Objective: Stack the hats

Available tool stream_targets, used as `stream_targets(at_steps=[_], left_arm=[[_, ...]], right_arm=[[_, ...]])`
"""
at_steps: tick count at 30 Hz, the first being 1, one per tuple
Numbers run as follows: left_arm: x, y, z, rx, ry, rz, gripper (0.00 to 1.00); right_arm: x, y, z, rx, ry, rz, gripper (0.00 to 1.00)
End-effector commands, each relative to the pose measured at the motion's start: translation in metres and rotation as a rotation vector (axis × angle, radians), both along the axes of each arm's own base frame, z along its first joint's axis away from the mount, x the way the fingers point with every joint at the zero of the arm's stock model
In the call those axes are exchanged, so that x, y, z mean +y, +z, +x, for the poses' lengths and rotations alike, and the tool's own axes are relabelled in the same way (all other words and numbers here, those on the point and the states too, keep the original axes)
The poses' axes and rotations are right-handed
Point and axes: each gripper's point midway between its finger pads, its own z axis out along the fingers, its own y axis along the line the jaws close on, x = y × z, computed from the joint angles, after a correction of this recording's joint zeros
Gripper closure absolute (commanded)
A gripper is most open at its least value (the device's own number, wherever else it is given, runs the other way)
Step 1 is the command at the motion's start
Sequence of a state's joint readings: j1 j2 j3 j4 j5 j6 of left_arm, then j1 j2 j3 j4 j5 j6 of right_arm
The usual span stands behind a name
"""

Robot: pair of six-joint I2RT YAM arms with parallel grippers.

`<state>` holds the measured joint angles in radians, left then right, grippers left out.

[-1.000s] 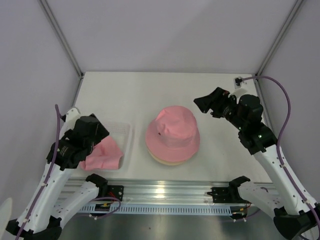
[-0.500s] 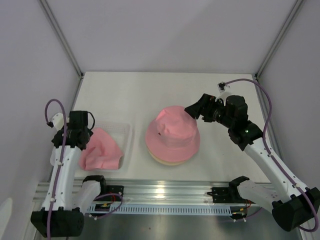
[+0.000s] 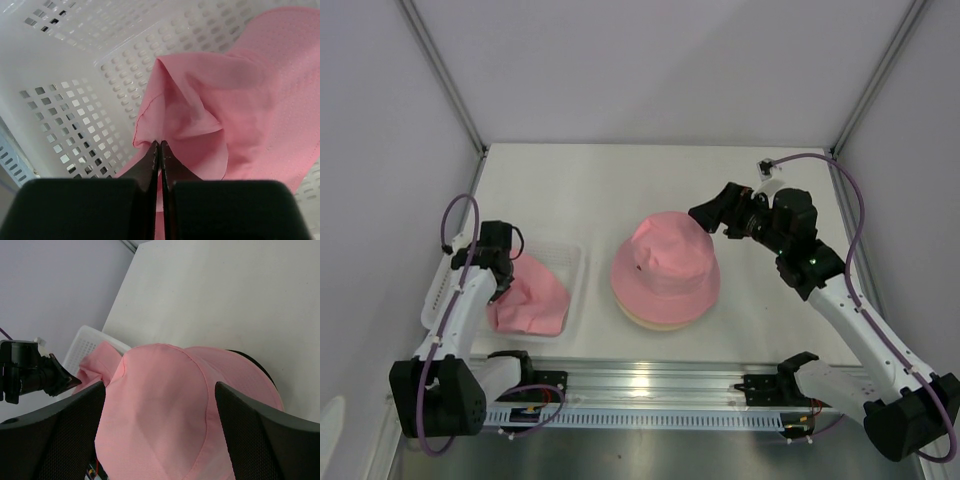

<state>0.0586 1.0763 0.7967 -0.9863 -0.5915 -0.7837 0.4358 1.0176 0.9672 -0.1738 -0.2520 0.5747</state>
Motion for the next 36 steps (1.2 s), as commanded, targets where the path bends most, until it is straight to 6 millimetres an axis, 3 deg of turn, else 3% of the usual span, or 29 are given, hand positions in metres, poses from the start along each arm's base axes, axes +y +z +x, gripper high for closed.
stream_targets(at_steps=[1, 3, 5, 8, 9, 13, 16, 19, 20, 22, 23, 24, 27, 33, 34, 36], left_arm=[[0.0, 0.012, 0.018, -0.064, -0.029, -0.006, 0.99], [-0.002, 0.024, 0.024, -0.118, -0.063, -0.01, 0.99], [-0.01, 0.05, 0.033, -0.23, -0.144, -0.028, 0.99], [-0.022, 0.101, 0.04, -0.411, -0.243, -0.041, 0.99], [-0.024, 0.132, 0.043, -0.484, -0.273, -0.029, 0.99], [-0.048, 0.185, 0.043, -0.62, -0.426, -0.068, 0.99], [-0.069, 0.211, 0.042, -0.692, -0.531, -0.114, 0.99], [-0.11, 0.241, 0.041, -0.803, -0.693, -0.233, 0.99], [-0.125, 0.261, 0.038, -0.857, -0.758, -0.273, 1.0], [-0.141, 0.282, 0.039, -0.915, -0.833, -0.306, 0.99], [-0.158, 0.307, 0.031, -0.974, -0.922, -0.34, 0.99], [-0.168, 0.314, 0.034, -0.984, -0.959, -0.373, 0.99], [-0.202, 0.366, 0.025, -1.089, -1.122, -0.46, 0.99], [-0.263, 0.425, 0.005, -1.166, -1.373, -0.7, 0.99], [-0.279, 0.425, 0.001, -1.141, -1.434, -0.769, 0.99], [-0.292, 0.438, -0.005, -1.171, -1.486, -0.828, 0.99]], right_arm=[[0.002, 0.027, 0.006, -0.085, -0.005, 0.013, 0.07], [0.001, 0.027, 0.007, -0.08, -0.01, 0.01, 0.07], [0.001, 0.029, 0.007, -0.078, -0.013, 0.017, 0.07], [0.003, 0.033, 0.008, -0.079, -0.005, 0.025, 0.06], [0.005, 0.035, 0.009, -0.083, -0.001, 0.028, 0.06], [0.005, 0.044, 0.012, -0.101, 0.001, 0.027, 0.06], [0.003, 0.055, 0.012, -0.12, -0.006, 0.028, 0.06], [0.006, 0.06, 0.008, -0.131, 0.014, 0.034, 0.04], [0.006, 0.06, 0.007, -0.128, 0.019, 0.035, 0.04], [0.008, 0.062, 0.004, -0.122, 0.032, 0.048, 0.03], [0.008, 0.062, 0.002, -0.12, 0.04, 0.055, 0.03], [0.009, 0.063, 0.001, -0.112, 0.042, 0.068, 0.03], [0.01, 0.062, -0.001, -0.107, 0.041, 0.082, 0.03], [-0.013, 0.051, 0.002, -0.093, -0.078, 0.071, 0.0], [-0.018, 0.049, 0.002, -0.082, -0.095, 0.076, 0.0], [-0.03, 0.05, 0.001, -0.087, -0.105, 0.104, 0.0]])
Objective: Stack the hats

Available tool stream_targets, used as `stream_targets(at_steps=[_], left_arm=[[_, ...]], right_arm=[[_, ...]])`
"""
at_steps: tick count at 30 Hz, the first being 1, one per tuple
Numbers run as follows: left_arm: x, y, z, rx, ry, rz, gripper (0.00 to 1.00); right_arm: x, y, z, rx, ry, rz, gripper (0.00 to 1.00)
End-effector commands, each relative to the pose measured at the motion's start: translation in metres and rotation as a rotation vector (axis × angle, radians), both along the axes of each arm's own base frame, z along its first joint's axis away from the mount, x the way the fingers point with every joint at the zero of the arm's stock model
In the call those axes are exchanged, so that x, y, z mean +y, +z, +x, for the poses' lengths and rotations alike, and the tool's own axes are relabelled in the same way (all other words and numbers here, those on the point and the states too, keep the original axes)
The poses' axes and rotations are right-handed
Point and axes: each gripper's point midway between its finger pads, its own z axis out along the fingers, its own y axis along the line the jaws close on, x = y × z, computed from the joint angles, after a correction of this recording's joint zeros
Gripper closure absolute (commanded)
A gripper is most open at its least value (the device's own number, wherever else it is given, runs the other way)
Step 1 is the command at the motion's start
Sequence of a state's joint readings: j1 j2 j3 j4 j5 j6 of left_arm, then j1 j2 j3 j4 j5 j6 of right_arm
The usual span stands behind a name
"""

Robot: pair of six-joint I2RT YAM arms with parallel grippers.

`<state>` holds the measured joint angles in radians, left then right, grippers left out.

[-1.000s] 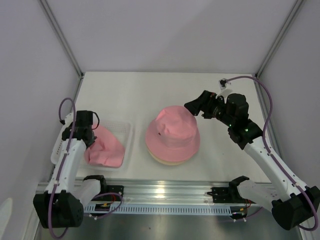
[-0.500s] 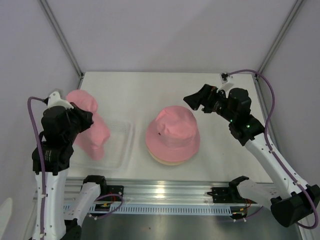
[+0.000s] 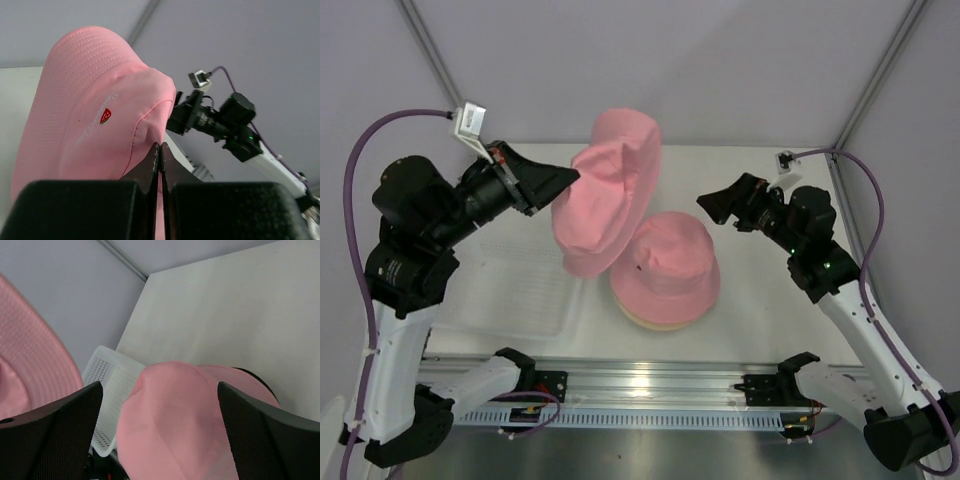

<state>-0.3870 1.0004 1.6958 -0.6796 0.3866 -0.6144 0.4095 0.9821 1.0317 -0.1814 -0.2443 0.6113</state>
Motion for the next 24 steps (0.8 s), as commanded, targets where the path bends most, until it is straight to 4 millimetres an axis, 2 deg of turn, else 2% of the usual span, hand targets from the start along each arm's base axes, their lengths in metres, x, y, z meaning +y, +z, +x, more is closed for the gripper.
stream_targets(at_steps=[1, 3, 6, 7, 9, 11, 13, 14, 15, 17, 18, 22, 24], left_arm=[[-0.041, 0.03, -0.022, -0.034, -0.238, -0.086, 0.99], [-0.051, 0.033, -0.022, -0.038, -0.277, -0.09, 0.99], [-0.072, 0.025, -0.021, -0.014, -0.345, -0.077, 0.99], [-0.081, 0.019, -0.022, 0.0, -0.365, -0.062, 0.99], [-0.095, 0.001, -0.014, 0.048, -0.383, -0.026, 0.99], [-0.108, -0.018, -0.01, 0.076, -0.404, 0.019, 0.99], [-0.116, -0.032, -0.01, 0.095, -0.415, 0.053, 0.99], [-0.118, -0.038, -0.007, 0.096, -0.413, 0.071, 0.99], [-0.121, -0.047, -0.002, 0.116, -0.404, 0.084, 0.99], [-0.124, -0.051, 0.0, 0.122, -0.405, 0.085, 0.99], [-0.127, -0.058, 0.002, 0.14, -0.411, 0.09, 0.99], [-0.138, -0.065, 0.005, 0.167, -0.444, 0.071, 0.99], [-0.139, -0.067, 0.009, 0.176, -0.433, 0.07, 0.99]], right_arm=[[-0.023, 0.009, 0.0, -0.027, -0.061, 0.056, 0.0], [-0.026, 0.018, -0.007, -0.062, -0.032, 0.101, 0.01], [-0.046, 0.013, -0.012, -0.105, -0.087, 0.081, 0.0], [-0.061, 0.009, -0.012, -0.101, -0.143, 0.064, 0.0], [-0.074, 0.001, -0.014, -0.074, -0.176, 0.031, 0.0], [-0.083, 0.007, -0.02, -0.082, -0.167, 0.038, 0.01], [-0.08, 0.016, -0.027, -0.109, -0.119, 0.081, 0.0], [-0.072, 0.021, -0.037, -0.131, -0.053, 0.105, 0.0], [-0.067, 0.025, -0.039, -0.175, -0.018, 0.13, 0.0], [-0.055, 0.029, -0.049, -0.177, 0.072, 0.207, 0.0], [-0.052, 0.026, -0.049, -0.183, 0.094, 0.243, 0.0], [-0.039, 0.008, -0.049, -0.205, 0.155, 0.231, 0.0], [-0.031, 0.005, -0.052, -0.227, 0.193, 0.235, 0.0]])
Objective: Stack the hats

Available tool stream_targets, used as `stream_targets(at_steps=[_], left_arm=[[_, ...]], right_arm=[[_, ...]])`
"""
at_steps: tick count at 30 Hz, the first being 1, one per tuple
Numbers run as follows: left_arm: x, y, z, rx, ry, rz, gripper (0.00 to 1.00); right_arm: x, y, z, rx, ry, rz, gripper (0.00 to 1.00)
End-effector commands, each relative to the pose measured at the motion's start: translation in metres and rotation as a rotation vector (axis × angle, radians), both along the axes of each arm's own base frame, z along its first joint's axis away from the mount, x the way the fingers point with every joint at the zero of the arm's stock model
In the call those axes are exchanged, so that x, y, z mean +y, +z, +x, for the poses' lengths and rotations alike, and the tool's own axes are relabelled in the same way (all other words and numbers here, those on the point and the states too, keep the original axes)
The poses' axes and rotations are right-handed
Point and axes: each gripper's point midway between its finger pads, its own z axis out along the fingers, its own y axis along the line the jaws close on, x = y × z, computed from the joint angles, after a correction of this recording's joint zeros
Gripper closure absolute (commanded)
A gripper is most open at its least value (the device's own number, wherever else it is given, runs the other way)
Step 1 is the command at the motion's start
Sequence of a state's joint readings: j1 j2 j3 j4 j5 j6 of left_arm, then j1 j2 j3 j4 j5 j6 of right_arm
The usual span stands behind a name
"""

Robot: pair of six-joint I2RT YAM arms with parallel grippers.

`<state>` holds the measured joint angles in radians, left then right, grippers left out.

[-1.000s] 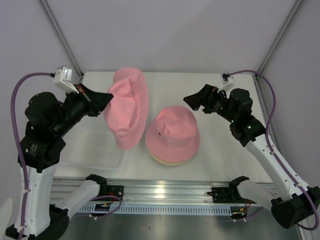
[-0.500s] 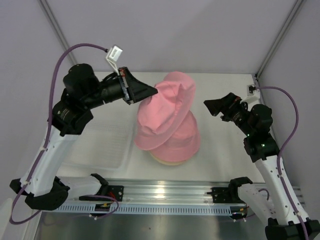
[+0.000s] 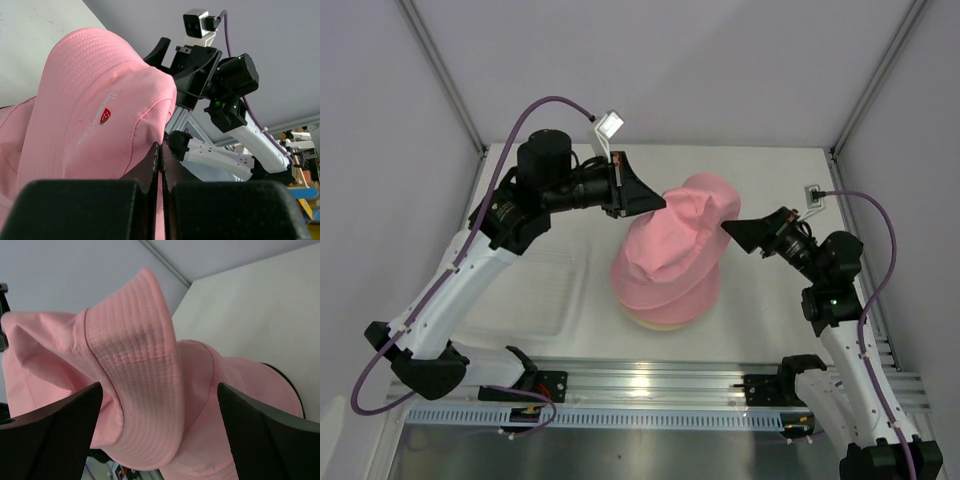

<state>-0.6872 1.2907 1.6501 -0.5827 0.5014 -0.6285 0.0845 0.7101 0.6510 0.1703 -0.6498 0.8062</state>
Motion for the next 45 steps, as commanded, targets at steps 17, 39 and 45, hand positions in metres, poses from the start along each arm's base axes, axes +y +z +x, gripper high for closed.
stream_targets(at_steps=[17, 39, 45], left_arm=[[0.014, -0.007, 0.029, -0.056, 0.181, 0.066, 0.99], [0.174, -0.051, 0.072, 0.075, 0.716, 0.07, 0.01], [0.159, -0.095, 0.075, 0.241, 0.635, -0.032, 0.0]], right_arm=[[0.035, -0.005, -0.003, 0.009, 0.08, -0.037, 0.89], [0.029, 0.15, 0.005, 0.083, 0.027, 0.506, 1.0], [0.054, 0.18, 0.001, -0.1, 0.208, 0.521, 1.0]])
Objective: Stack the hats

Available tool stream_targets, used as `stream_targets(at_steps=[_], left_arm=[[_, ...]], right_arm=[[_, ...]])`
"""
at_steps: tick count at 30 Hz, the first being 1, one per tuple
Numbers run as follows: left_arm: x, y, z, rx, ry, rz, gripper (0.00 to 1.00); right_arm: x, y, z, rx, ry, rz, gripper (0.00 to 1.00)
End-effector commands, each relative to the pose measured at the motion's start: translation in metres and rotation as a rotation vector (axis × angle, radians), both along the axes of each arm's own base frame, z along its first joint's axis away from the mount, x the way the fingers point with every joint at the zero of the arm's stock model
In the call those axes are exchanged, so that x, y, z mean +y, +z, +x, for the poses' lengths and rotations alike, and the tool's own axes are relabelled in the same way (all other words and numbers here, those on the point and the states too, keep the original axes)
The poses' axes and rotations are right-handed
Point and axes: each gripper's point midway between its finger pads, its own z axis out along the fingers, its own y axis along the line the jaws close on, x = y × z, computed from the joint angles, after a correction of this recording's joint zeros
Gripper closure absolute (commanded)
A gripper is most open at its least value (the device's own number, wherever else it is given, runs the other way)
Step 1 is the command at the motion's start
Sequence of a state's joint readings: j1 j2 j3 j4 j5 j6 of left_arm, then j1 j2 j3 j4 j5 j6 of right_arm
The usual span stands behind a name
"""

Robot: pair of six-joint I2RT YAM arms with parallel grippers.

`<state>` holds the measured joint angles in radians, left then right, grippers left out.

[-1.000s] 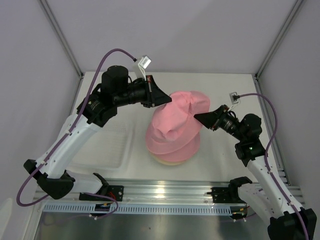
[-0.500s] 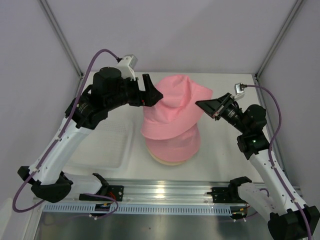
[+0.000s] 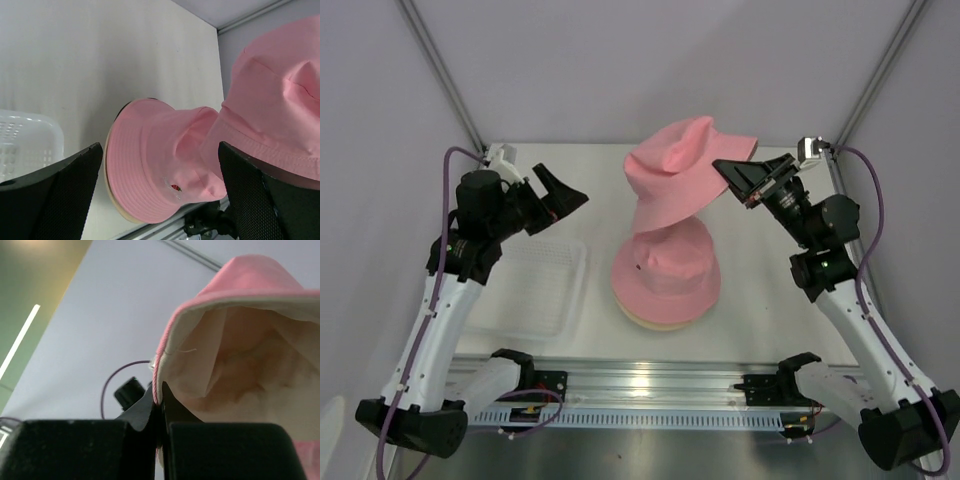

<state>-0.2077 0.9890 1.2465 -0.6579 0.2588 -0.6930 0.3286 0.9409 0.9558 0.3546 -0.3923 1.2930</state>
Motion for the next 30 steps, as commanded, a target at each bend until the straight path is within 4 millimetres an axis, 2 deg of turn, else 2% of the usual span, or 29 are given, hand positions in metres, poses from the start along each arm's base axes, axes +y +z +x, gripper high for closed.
stream_targets(at_steps=[1, 2, 3, 5, 6, 7, 8, 10, 12, 13, 14, 17, 19, 21, 22, 23, 26, 27, 28, 30], left_arm=[[-0.019, -0.004, 0.007, 0.026, -0.073, -0.166, 0.0], [-0.019, -0.001, 0.011, 0.007, -0.076, -0.18, 0.01], [-0.018, -0.007, 0.012, 0.025, -0.093, -0.204, 0.01], [-0.015, -0.017, 0.02, 0.039, -0.097, -0.227, 0.01], [-0.017, -0.018, 0.019, 0.047, -0.115, -0.243, 0.0], [-0.017, -0.022, 0.02, 0.053, -0.12, -0.249, 0.01], [-0.016, -0.022, 0.022, 0.038, -0.122, -0.254, 0.01], [-0.015, -0.024, 0.02, 0.03, -0.124, -0.241, 0.01], [-0.013, -0.023, 0.017, 0.001, -0.135, -0.214, 0.01], [-0.012, -0.022, 0.017, -0.011, -0.135, -0.205, 0.0], [-0.011, -0.022, 0.015, -0.012, -0.128, -0.193, 0.01], [0.002, -0.028, 0.02, -0.006, -0.065, -0.131, 0.01], [0.013, -0.033, 0.025, 0.0, -0.019, -0.09, 0.0], [0.033, -0.039, 0.029, 0.014, 0.051, -0.06, 0.0], [0.038, -0.039, 0.031, 0.015, 0.066, -0.056, 0.0], [0.058, -0.04, 0.035, 0.018, 0.128, -0.055, 0.0], [0.081, -0.034, 0.034, -0.008, 0.184, -0.04, 0.01], [0.084, -0.03, 0.032, -0.027, 0.183, -0.019, 0.0], [0.087, -0.024, 0.029, -0.046, 0.188, -0.006, 0.0], [0.088, -0.018, 0.026, -0.073, 0.18, 0.017, 0.0]], right_arm=[[0.009, 0.052, -0.018, -0.25, 0.097, 0.086, 1.0], [0.016, 0.052, -0.016, -0.26, 0.134, 0.074, 1.0], [0.028, 0.045, -0.009, -0.255, 0.202, 0.043, 1.0], [0.037, 0.051, -0.014, -0.291, 0.298, 0.073, 1.0], [0.047, 0.04, -0.006, -0.276, 0.351, 0.069, 1.0], [0.047, 0.05, -0.011, -0.319, 0.38, 0.094, 1.0], [0.05, 0.05, -0.009, -0.326, 0.388, 0.087, 1.0], [0.062, 0.05, -0.002, -0.308, 0.407, 0.03, 1.0], [0.075, 0.048, -0.006, -0.399, 0.412, -0.089, 1.0], [0.086, 0.037, -0.001, -0.351, 0.441, -0.142, 1.0], [0.089, 0.054, -0.009, -0.447, 0.448, -0.191, 1.0], [0.098, 0.072, -0.014, -0.489, 0.51, -0.201, 1.0], [0.101, 0.084, -0.025, -0.497, 0.575, -0.159, 1.0], [0.117, 0.084, -0.039, -0.485, 0.66, -0.137, 1.0], [0.125, 0.079, -0.044, -0.473, 0.697, -0.148, 1.0], [0.138, 0.067, -0.056, -0.463, 0.77, -0.17, 1.0], [0.154, 0.022, -0.058, -0.363, 0.842, -0.252, 1.0], [0.154, 0.012, -0.061, -0.339, 0.844, -0.262, 1.0], [0.157, -0.021, -0.056, -0.249, 0.854, -0.282, 1.0], [0.158, -0.047, -0.052, -0.202, 0.839, -0.309, 1.0]])
